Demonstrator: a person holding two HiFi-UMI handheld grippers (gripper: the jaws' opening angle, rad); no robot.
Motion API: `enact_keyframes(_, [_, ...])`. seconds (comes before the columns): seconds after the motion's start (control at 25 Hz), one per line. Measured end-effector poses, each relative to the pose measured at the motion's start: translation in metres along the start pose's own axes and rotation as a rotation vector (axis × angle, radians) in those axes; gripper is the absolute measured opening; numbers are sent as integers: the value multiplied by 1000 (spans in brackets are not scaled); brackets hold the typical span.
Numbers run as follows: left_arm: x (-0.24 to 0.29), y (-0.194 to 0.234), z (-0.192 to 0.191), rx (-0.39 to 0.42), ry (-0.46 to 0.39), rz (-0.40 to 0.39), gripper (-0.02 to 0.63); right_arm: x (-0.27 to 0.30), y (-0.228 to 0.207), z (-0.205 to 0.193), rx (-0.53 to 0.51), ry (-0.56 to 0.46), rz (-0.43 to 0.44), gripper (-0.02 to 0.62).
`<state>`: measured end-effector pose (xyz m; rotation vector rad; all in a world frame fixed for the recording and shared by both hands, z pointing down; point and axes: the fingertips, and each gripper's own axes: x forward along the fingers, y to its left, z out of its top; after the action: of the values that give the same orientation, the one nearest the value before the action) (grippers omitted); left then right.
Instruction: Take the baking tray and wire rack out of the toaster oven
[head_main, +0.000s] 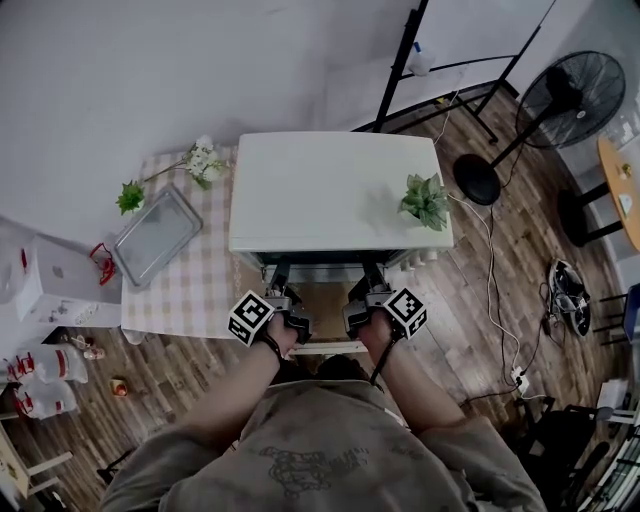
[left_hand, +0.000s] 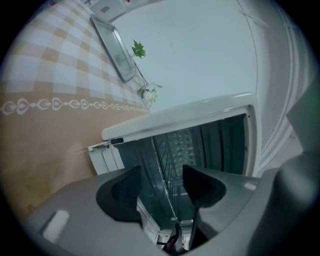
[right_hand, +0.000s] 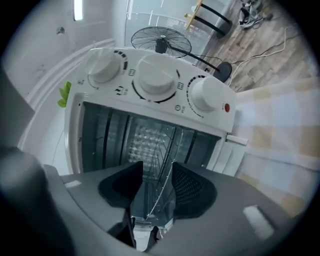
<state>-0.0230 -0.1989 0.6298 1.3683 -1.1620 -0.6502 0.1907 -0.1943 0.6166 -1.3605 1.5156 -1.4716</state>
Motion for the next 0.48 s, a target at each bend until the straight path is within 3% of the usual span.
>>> enact_keyframes(0.48, [42, 7, 7, -6, -33, -139, 193, 31, -29, 19, 51, -48, 139, 187])
